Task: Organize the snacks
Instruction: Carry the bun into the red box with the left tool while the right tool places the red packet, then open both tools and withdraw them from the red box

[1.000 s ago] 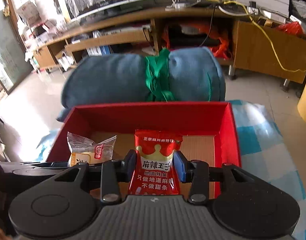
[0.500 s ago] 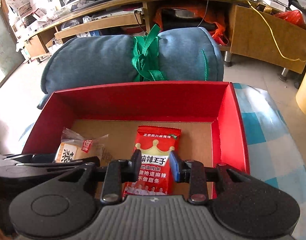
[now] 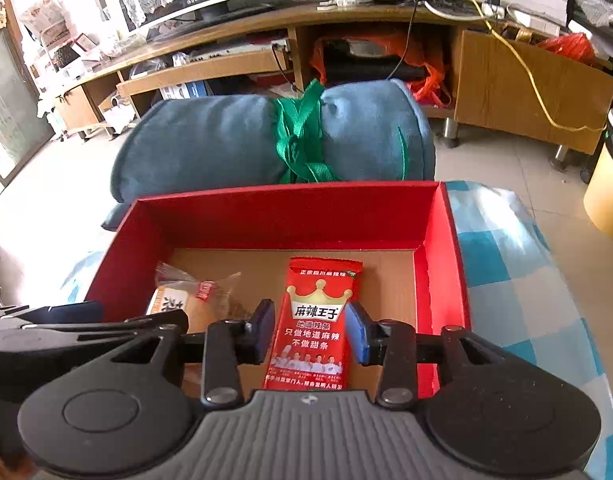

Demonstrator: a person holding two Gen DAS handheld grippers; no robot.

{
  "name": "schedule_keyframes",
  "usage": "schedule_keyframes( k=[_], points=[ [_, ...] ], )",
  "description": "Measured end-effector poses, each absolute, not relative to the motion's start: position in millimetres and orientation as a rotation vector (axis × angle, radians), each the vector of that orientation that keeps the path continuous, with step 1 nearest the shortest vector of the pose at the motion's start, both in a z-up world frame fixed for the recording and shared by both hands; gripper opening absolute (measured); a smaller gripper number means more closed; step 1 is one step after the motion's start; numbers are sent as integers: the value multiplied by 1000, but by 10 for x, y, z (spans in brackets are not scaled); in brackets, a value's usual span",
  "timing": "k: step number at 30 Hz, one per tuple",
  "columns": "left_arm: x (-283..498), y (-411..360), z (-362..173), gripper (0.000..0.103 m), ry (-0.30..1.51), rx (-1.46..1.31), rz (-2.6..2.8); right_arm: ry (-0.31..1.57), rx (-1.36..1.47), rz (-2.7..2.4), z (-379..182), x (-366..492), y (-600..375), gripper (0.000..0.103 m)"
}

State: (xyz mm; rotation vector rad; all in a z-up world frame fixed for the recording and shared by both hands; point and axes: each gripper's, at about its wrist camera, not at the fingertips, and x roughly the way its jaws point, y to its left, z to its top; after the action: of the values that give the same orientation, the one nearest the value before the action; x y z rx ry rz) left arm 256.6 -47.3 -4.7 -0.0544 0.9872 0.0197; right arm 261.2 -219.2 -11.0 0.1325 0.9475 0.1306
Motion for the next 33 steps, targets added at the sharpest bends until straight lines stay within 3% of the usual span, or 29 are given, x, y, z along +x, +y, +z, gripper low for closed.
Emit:
schedule_keyframes(
  k=[4, 28, 33],
  points=[
    [2458, -430, 18, 88, 980, -68, 10, 936, 139, 132, -28, 2497, -2198, 42],
    [1910, -287, 145, 89, 976, -53, -34, 950, 187, 178, 99, 1943, -2118, 45],
    [1808, -201, 131, 91, 991, -60, -47, 961, 186, 196, 87, 1863, -2073, 49]
  ],
)
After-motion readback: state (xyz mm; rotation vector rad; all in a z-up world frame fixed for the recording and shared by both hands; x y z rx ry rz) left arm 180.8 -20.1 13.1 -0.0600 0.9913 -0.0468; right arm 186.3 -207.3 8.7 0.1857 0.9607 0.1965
